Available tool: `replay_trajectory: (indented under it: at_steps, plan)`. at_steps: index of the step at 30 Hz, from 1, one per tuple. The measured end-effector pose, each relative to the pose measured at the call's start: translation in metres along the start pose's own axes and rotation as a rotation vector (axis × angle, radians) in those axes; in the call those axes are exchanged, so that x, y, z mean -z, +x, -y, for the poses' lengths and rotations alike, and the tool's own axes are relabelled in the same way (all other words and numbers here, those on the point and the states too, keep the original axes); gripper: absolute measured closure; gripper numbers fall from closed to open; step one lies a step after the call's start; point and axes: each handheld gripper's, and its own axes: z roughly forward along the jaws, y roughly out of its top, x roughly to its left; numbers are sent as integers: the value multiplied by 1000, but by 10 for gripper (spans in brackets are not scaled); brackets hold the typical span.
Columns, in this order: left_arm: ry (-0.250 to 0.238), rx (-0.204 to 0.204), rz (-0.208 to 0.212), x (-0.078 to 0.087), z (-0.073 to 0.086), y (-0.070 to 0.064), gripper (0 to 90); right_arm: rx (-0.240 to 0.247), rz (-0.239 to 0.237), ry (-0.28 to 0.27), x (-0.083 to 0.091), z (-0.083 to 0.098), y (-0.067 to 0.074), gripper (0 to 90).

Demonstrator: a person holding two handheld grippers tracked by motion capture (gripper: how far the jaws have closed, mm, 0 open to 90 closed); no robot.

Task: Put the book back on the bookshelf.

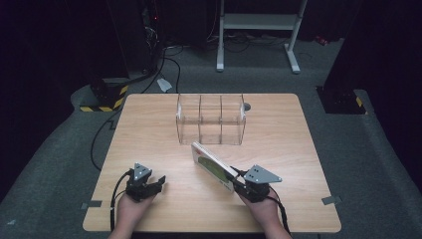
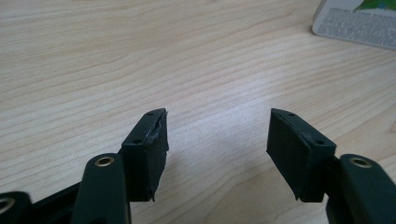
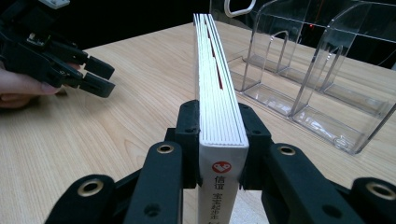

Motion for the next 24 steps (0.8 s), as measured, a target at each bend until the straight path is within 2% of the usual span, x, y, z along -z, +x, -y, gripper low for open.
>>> replay_trajectory:
  at_steps: [1, 4, 6, 9, 12, 14, 17, 24]
  plan:
    - [-1, 13, 2, 0, 0, 3, 370, -2, 3, 5, 0, 0, 1, 742]
    - [0, -3, -32, 0, 0, 13, 369, -4, 12, 12, 0, -2, 2, 742]
    - [-2, 20, -34, -2, 3, 18, 373, -8, 19, 13, -1, -2, 3, 742]
    - [1, 11, -46, -6, 8, 18, 368, -10, 24, 18, 0, -2, 5, 744]
    - [-15, -30, -41, -5, 7, 18, 363, -8, 39, 14, -1, -3, 7, 746]
    - [1, -17, -15, -8, 7, 19, 327, 12, 65, 5, 0, -5, 12, 748]
    - [5, -29, -11, -8, 7, 17, 313, 16, 80, 2, 0, -7, 14, 749]
    - [10, -28, -5, -8, 8, 16, 276, -6, 99, -17, 2, -11, 13, 750]
